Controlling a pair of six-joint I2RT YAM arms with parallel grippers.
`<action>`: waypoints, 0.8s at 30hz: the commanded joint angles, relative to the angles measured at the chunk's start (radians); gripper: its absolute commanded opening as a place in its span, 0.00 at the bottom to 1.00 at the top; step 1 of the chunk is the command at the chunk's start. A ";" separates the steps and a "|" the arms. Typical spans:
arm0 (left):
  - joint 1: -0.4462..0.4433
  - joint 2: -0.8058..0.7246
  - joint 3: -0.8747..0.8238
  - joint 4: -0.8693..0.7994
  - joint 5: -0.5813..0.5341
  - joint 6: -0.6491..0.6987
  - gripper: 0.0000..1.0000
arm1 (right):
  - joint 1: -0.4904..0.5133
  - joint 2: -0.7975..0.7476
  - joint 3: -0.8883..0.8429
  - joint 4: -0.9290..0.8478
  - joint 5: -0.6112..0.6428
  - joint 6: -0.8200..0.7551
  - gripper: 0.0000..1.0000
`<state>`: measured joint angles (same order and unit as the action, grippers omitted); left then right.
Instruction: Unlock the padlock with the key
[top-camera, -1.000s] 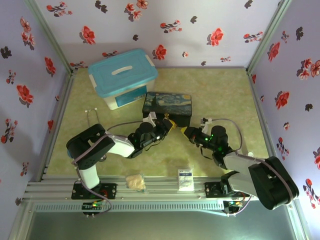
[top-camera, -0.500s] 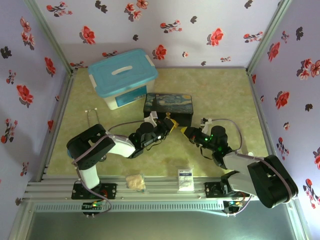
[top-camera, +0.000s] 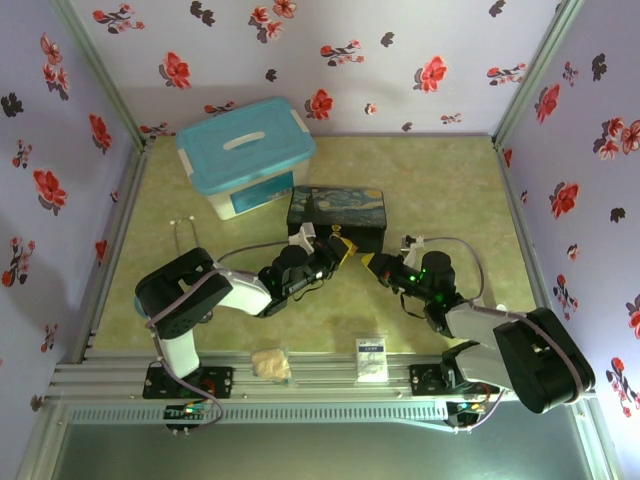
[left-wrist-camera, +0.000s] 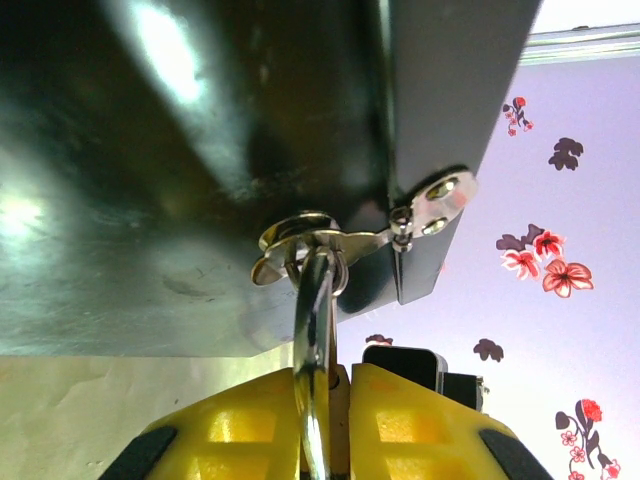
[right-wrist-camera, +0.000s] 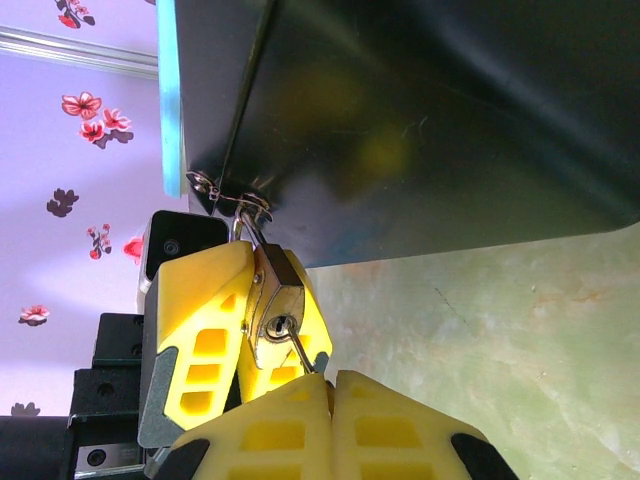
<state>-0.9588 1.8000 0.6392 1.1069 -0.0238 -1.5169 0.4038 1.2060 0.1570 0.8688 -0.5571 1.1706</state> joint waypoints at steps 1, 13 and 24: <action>-0.015 0.000 0.039 0.084 0.029 -0.004 0.00 | -0.007 0.019 0.017 0.043 0.003 -0.020 0.00; -0.018 0.028 0.017 0.105 0.033 -0.023 0.00 | -0.016 0.013 0.008 0.049 -0.002 -0.017 0.00; -0.013 0.053 0.021 0.131 0.039 -0.029 0.00 | -0.015 -0.010 -0.002 0.038 -0.006 -0.023 0.00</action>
<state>-0.9623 1.8469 0.6399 1.1595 -0.0139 -1.5436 0.3923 1.2205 0.1558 0.8864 -0.5575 1.1706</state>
